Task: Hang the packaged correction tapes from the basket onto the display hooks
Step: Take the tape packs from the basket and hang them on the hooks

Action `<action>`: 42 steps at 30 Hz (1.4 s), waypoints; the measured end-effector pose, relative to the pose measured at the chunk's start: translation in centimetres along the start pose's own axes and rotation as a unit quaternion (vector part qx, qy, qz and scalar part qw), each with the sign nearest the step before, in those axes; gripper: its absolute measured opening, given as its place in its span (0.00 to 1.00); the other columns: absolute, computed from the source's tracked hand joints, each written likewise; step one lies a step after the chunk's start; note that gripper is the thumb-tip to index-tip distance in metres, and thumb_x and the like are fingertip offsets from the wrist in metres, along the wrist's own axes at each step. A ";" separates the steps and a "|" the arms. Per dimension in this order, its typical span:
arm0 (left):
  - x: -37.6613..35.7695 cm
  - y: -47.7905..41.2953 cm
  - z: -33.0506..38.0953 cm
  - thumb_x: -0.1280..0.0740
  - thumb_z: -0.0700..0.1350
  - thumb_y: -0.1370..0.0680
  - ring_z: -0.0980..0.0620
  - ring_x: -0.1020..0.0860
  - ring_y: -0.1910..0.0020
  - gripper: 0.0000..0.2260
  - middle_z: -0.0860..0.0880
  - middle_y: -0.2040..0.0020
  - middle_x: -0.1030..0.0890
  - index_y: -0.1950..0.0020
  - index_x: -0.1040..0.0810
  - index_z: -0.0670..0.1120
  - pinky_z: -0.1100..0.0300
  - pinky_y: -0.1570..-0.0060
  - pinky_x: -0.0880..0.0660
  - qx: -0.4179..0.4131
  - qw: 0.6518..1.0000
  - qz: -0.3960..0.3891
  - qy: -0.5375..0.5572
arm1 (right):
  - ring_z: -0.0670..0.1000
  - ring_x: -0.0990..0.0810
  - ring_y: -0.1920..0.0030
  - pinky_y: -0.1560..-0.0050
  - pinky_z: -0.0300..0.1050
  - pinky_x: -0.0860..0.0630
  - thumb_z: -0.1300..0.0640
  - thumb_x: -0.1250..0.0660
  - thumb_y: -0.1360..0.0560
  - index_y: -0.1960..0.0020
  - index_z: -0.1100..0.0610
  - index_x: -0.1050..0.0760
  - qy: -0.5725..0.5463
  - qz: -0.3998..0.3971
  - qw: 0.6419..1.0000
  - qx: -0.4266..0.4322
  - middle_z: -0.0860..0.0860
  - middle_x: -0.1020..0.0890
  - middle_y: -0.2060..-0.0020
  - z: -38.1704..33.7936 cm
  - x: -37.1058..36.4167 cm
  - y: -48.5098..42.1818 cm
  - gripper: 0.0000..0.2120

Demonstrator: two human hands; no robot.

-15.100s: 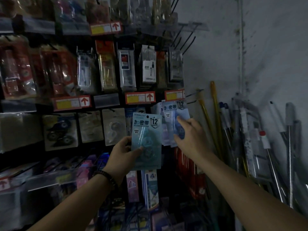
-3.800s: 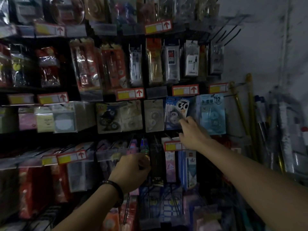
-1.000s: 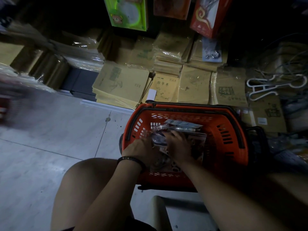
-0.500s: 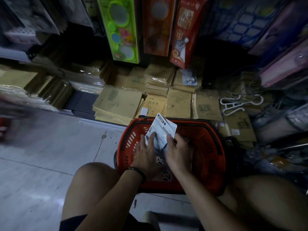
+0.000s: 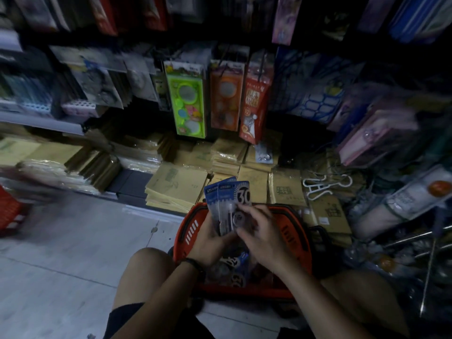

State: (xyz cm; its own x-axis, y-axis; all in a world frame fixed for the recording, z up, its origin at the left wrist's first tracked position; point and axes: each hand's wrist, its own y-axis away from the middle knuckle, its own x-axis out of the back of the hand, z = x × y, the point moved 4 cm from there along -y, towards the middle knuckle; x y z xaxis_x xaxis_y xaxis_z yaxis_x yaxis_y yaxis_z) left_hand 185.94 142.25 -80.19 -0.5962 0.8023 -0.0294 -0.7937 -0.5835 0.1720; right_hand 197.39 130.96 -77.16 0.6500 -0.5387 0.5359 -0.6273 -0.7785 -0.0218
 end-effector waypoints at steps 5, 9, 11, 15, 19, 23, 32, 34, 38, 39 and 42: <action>-0.6 -0.4 5.9 0.23 0.32 0.25 0.38 0.15 0.39 0.24 0.40 0.40 0.14 0.32 0.24 0.42 0.42 0.40 0.18 -0.021 0.997 -0.004 0.068 | 0.41 0.36 0.24 0.26 0.41 0.32 0.43 0.27 0.26 0.19 0.44 0.37 0.119 -0.030 0.988 0.097 0.37 0.33 0.28 -4.2 4.8 0.1 0.39; -2.0 -0.2 12.7 0.23 0.33 0.26 0.42 0.14 0.41 0.23 0.42 0.41 0.13 0.33 0.23 0.40 0.53 0.47 0.16 -0.067 0.997 -0.030 0.030 | 0.42 0.37 0.23 0.24 0.43 0.33 0.40 0.29 0.27 0.18 0.44 0.39 0.161 0.037 0.977 0.137 0.39 0.33 0.25 -7.8 8.7 0.1 0.41; -3.0 -0.1 16.2 0.23 0.37 0.25 0.45 0.13 0.44 0.21 0.45 0.43 0.12 0.33 0.22 0.42 0.58 0.51 0.16 -0.078 0.996 -0.045 0.016 | 0.43 0.35 0.24 0.25 0.45 0.31 0.40 0.30 0.27 0.19 0.44 0.37 0.180 0.083 0.970 0.144 0.40 0.32 0.25 -9.8 11.2 -0.3 0.39; -4.5 -0.1 22.2 0.25 0.47 0.24 0.36 0.13 0.48 0.19 0.44 0.44 0.12 0.34 0.23 0.48 0.46 0.63 0.15 -0.048 0.996 -0.061 0.047 | 0.47 0.31 0.27 0.29 0.48 0.27 0.43 0.28 0.24 0.19 0.45 0.35 0.201 0.161 0.957 0.133 0.42 0.30 0.26 -13.6 17.6 -1.1 0.35; -5.5 -1.1 27.8 0.26 0.43 0.22 0.34 0.14 0.45 0.19 0.41 0.40 0.14 0.33 0.24 0.46 0.39 0.59 0.14 -0.070 0.992 -0.083 0.060 | 0.48 0.29 0.28 0.30 0.50 0.26 0.43 0.26 0.25 0.20 0.45 0.33 0.207 0.222 0.942 0.141 0.43 0.29 0.26 -16.9 23.6 -1.8 0.35; -6.8 -2.3 33.7 0.28 0.35 0.21 0.35 0.15 0.41 0.16 0.40 0.39 0.14 0.33 0.23 0.42 0.33 0.43 0.19 -0.130 0.986 -0.087 0.057 | 0.47 0.29 0.28 0.31 0.45 0.26 0.43 0.26 0.24 0.20 0.45 0.33 0.218 0.263 0.925 0.167 0.40 0.29 0.27 -20.2 28.2 -2.4 0.35; -10.0 -4.6 44.8 0.26 0.40 0.23 0.39 0.14 0.43 0.16 0.41 0.41 0.13 0.36 0.19 0.42 0.34 0.43 0.18 -0.238 0.968 -0.050 0.059 | 0.47 0.28 0.30 0.29 0.45 0.27 0.45 0.23 0.27 0.23 0.49 0.28 0.229 0.361 0.880 0.207 0.43 0.24 0.31 -27.3 38.0 -4.1 0.34; -10.6 -5.2 47.2 0.26 0.37 0.23 0.39 0.13 0.43 0.15 0.41 0.42 0.12 0.37 0.18 0.40 0.37 0.40 0.19 -0.267 0.961 -0.055 0.038 | 0.48 0.27 0.31 0.30 0.48 0.26 0.45 0.23 0.27 0.23 0.49 0.28 0.242 0.378 0.868 0.213 0.43 0.24 0.32 -28.4 40.4 -4.7 0.34; -11.8 -6.4 51.5 0.22 0.40 0.27 0.43 0.12 0.45 0.17 0.43 0.45 0.11 0.39 0.16 0.41 0.43 0.41 0.18 -0.315 0.948 -0.043 0.009 | 0.53 0.27 0.31 0.32 0.48 0.25 0.46 0.25 0.25 0.23 0.51 0.28 0.271 0.420 0.844 0.194 0.47 0.23 0.31 -30.4 44.9 -6.5 0.32; -12.0 -7.0 52.2 0.23 0.39 0.26 0.44 0.12 0.45 0.15 0.44 0.45 0.11 0.39 0.16 0.42 0.44 0.40 0.18 -0.318 0.947 -0.038 -0.002 | 0.53 0.27 0.31 0.32 0.48 0.26 0.46 0.25 0.25 0.23 0.52 0.28 0.274 0.427 0.841 0.187 0.48 0.23 0.31 -30.8 45.8 -7.0 0.32; -12.6 -9.0 54.0 0.22 0.38 0.24 0.47 0.12 0.47 0.12 0.47 0.47 0.11 0.41 0.15 0.46 0.46 0.42 0.17 -0.325 0.945 -0.014 -0.027 | 0.54 0.27 0.31 0.32 0.50 0.25 0.46 0.26 0.24 0.22 0.51 0.29 0.284 0.434 0.837 0.176 0.49 0.23 0.30 -31.8 48.2 -8.9 0.32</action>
State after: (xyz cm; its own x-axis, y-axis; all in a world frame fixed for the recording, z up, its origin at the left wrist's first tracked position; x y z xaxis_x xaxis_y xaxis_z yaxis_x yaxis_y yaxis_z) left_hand 207.11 144.20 -28.18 -0.5812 0.8133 0.0287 -0.7257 -0.5020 -0.4704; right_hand 220.70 122.19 -24.30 -0.3561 -0.7887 0.5012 -0.5266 -0.2737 -0.8048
